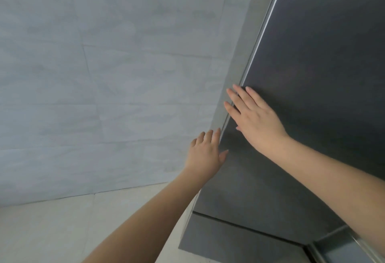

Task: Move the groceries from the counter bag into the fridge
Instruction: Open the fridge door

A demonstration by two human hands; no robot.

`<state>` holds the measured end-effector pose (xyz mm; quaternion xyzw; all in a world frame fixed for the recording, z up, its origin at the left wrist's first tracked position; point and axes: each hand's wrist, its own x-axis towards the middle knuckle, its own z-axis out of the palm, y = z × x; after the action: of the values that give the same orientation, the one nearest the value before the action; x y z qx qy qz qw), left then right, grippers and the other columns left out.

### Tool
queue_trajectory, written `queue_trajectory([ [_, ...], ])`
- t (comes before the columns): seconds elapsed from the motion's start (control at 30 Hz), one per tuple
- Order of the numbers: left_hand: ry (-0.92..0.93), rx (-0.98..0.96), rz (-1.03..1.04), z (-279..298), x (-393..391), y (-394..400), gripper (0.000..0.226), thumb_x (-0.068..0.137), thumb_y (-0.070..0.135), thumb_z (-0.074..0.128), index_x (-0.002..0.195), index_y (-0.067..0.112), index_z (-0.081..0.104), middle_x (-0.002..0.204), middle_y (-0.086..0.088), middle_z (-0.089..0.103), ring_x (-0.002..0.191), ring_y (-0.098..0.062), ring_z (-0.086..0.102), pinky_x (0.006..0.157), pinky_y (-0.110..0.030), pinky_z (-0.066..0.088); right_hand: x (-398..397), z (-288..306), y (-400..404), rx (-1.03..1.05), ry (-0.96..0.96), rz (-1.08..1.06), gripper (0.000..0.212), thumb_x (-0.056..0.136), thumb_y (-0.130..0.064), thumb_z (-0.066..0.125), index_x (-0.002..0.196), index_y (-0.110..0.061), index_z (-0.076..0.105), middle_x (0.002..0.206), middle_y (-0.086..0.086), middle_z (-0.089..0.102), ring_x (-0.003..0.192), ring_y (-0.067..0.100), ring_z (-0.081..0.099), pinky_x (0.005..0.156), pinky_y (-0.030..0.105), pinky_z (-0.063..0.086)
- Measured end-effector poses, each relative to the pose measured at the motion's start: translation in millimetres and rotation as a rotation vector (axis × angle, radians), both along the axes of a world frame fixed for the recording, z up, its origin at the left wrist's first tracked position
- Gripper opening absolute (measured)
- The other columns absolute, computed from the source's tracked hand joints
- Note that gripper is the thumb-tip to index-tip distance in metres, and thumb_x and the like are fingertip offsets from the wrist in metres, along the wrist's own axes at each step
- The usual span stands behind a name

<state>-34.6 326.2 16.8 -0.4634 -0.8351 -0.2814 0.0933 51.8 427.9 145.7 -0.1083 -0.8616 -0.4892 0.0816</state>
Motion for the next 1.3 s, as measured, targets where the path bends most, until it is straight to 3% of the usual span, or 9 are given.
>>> queue_trajectory([
  [0.2, -0.186, -0.025, -0.059, 6, 5, 26, 0.084, 0.089, 0.043, 0.061, 0.15, 0.006, 0.018, 0.143, -0.011, 0.048, 0.129, -0.03, 0.048, 0.104, -0.04, 0.036, -13, 28, 8, 0.112, -0.166, -0.007, 0.072, 0.085, -0.06, 0.053, 0.136, -0.01, 0.042, 0.148, 0.017, 0.035, 0.144, 0.037, 0.014, 0.117, 0.049, -0.009],
  [0.33, -0.132, -0.035, 0.002, 10, -1, 35, 0.062, 0.086, 0.036, 0.067, 0.131, 0.004, 0.04, 0.115, -0.013, 0.065, 0.101, -0.036, 0.064, 0.08, -0.04, 0.042, -26, 34, 3, 0.094, -0.268, -0.029, 0.066, 0.08, -0.058, 0.061, 0.126, -0.012, 0.051, 0.13, 0.013, 0.048, 0.13, 0.036, 0.035, 0.116, 0.051, -0.008],
  [0.43, -0.164, -0.083, 0.02, 13, -3, 40, 0.049, 0.088, 0.037, 0.066, 0.116, 0.005, 0.042, 0.106, -0.012, 0.065, 0.094, -0.037, 0.066, 0.067, -0.037, 0.036, -32, 33, 3, 0.046, -0.265, 0.002, 0.057, 0.076, -0.055, 0.067, 0.117, -0.016, 0.058, 0.118, 0.008, 0.052, 0.117, 0.033, 0.042, 0.117, 0.051, 0.004],
  [0.53, -0.208, -0.123, 0.035, 13, -5, 41, 0.045, 0.091, 0.04, 0.062, 0.113, 0.008, 0.039, 0.106, -0.01, 0.064, 0.095, -0.035, 0.066, 0.062, -0.035, 0.036, -30, 35, 4, 0.026, -0.262, 0.053, 0.051, 0.072, -0.054, 0.071, 0.105, -0.016, 0.064, 0.105, 0.005, 0.054, 0.107, 0.03, 0.046, 0.113, 0.046, 0.016],
  [0.7, -0.245, -0.118, 0.011, 14, -8, 39, 0.046, 0.09, 0.04, 0.063, 0.114, 0.008, 0.04, 0.11, -0.01, 0.063, 0.096, -0.035, 0.064, 0.065, -0.035, 0.036, -31, 38, -4, -0.037, -0.262, 0.038, 0.044, 0.07, -0.05, 0.074, 0.099, -0.017, 0.068, 0.103, 0.004, 0.054, 0.106, 0.029, 0.045, 0.11, 0.043, 0.018],
  [0.8, -0.311, -0.085, -0.018, 17, -11, 37, 0.045, 0.088, 0.036, 0.067, 0.113, 0.009, 0.041, 0.112, -0.012, 0.062, 0.099, -0.035, 0.062, 0.07, -0.037, 0.037, -30, 38, -13, -0.099, -0.222, 0.041, 0.026, 0.081, -0.031, 0.065, 0.102, -0.016, 0.068, 0.108, 0.006, 0.053, 0.11, 0.03, 0.044, 0.111, 0.043, 0.019],
  [0.93, -0.308, -0.108, -0.035, 21, -11, 33, 0.043, 0.088, 0.034, 0.067, 0.111, 0.009, 0.041, 0.11, -0.013, 0.062, 0.098, -0.036, 0.062, 0.071, -0.038, 0.039, -27, 40, -24, -0.118, -0.212, -0.004, 0.022, 0.085, -0.021, 0.059, 0.103, -0.012, 0.067, 0.112, 0.009, 0.053, 0.112, 0.032, 0.044, 0.112, 0.043, 0.019],
  [1.07, -0.273, -0.143, -0.053, 21, -11, 29, 0.042, 0.089, 0.033, 0.065, 0.113, 0.01, 0.039, 0.111, -0.014, 0.062, 0.099, -0.036, 0.062, 0.074, -0.04, 0.042, -27, 34, -29, -0.114, -0.162, 0.004, 0.018, 0.081, -0.011, 0.055, 0.086, -0.016, 0.072, 0.095, 0.005, 0.059, 0.098, 0.028, 0.051, 0.106, 0.041, 0.031],
  [1.3, -0.231, -0.181, -0.084, 25, 11, 2, 0.042, 0.091, 0.037, 0.062, 0.115, 0.011, 0.039, 0.109, -0.011, 0.062, 0.098, -0.034, 0.062, 0.067, -0.036, 0.038, -2, 23, -43, -0.052, -0.09, 0.079, 0.015, 0.074, -0.007, 0.059, 0.073, -0.017, 0.07, 0.083, 0.004, 0.058, 0.086, 0.028, 0.054, 0.101, 0.041, 0.033],
])
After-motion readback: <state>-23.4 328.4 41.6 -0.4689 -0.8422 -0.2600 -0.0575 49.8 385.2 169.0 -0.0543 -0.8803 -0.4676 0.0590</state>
